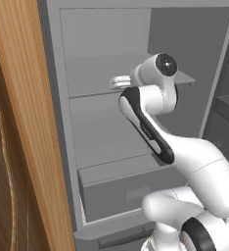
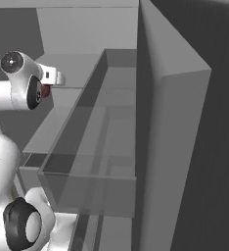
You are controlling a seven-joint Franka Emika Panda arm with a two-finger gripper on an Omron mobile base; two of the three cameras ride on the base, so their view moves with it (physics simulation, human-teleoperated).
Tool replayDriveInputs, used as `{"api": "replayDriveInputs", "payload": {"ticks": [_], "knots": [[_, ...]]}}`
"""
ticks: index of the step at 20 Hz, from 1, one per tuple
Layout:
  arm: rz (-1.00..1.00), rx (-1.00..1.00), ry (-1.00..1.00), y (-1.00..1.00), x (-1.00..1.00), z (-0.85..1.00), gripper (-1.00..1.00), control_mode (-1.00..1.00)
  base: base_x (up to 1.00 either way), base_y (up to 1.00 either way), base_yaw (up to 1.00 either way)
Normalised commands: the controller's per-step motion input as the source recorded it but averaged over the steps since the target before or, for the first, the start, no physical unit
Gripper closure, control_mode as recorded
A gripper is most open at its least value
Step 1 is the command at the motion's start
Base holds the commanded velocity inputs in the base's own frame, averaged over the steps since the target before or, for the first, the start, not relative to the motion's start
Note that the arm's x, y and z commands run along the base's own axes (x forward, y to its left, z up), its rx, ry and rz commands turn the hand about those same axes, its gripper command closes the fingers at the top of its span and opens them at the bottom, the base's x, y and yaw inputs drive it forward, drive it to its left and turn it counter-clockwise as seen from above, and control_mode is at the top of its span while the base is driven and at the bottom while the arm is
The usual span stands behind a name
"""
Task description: Move the hot dog bun to the plate on the dining table and place the condiment next to that plate. Then navigate to the fridge and take the sausage and place it on the plate as well.
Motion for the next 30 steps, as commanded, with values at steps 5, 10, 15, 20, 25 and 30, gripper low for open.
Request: {"api": "replayDriveInputs", "payload": {"ticks": [5,10,15,20,25,30], "knots": [[-0.17,0.03,0.20,-0.50,-1.00,-0.01,1.00,-1.00,0.00,0.00,0.00],[-0.05,0.00,0.21,-0.24,-0.79,-0.25,1.00,-1.00,0.00,0.00,0.00],[0.00,0.00,0.28,-0.16,-0.26,-0.43,1.00,-1.00,0.00,0.00,0.00],[0.00,0.00,0.14,-0.01,-0.01,-0.20,1.00,1.00,-0.37,0.00,0.00],[0.00,0.00,0.00,0.00,0.00,0.00,1.00,1.00,-1.00,-0.14,0.00],[0.00,0.00,0.00,0.00,0.00,0.00,1.00,1.00,-1.00,-0.28,0.00]]}}
